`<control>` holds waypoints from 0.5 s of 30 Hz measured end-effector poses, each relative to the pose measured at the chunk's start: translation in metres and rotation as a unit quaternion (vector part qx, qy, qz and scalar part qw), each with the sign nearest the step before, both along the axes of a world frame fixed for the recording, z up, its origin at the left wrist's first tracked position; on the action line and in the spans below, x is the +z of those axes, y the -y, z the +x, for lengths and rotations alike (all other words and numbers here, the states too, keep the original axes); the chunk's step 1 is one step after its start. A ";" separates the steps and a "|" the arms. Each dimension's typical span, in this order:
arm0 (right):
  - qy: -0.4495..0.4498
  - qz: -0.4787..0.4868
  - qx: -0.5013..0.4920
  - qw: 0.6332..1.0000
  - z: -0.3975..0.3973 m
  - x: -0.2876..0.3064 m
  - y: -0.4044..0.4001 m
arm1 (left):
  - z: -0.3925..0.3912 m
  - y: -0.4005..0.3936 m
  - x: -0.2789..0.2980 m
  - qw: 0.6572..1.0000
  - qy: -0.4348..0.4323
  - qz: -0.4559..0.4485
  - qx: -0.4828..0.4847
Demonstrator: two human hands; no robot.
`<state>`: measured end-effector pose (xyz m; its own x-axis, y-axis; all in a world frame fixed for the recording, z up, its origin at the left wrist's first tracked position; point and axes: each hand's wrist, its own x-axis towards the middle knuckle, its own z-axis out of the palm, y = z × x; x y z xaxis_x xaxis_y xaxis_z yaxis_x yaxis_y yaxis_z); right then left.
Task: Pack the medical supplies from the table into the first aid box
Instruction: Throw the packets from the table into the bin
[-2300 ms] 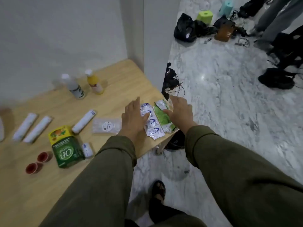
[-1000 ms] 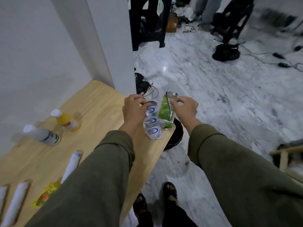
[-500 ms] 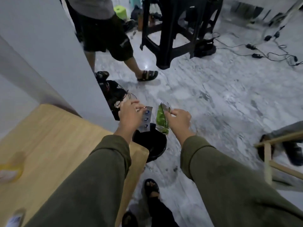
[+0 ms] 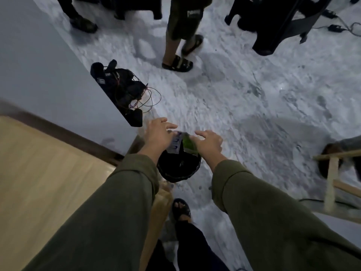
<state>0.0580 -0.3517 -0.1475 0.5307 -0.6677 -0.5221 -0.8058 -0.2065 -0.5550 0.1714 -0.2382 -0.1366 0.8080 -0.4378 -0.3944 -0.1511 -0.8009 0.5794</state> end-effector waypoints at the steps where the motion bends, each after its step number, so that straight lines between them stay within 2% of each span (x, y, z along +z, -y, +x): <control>1: -0.004 0.012 0.005 1.000 0.001 -0.003 0.000 | 0.001 0.000 -0.003 0.999 0.008 0.034 -0.030; 3: -0.014 0.023 0.023 0.999 0.002 -0.004 0.000 | 0.003 0.000 -0.007 0.996 0.012 0.065 -0.061; 8: -0.031 0.035 0.039 0.998 0.012 0.010 0.002 | 0.013 -0.002 -0.002 0.993 -0.021 0.094 -0.062; 15: -0.014 -0.003 0.061 0.998 0.020 0.058 -0.001 | 0.015 -0.016 0.048 0.995 0.007 0.095 -0.029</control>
<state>0.0780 -0.3503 -0.0892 0.5939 -0.6019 -0.5339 -0.7895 -0.3081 -0.5309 0.1868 -0.2222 -0.0885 0.7897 -0.4027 -0.4629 -0.2082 -0.8856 0.4152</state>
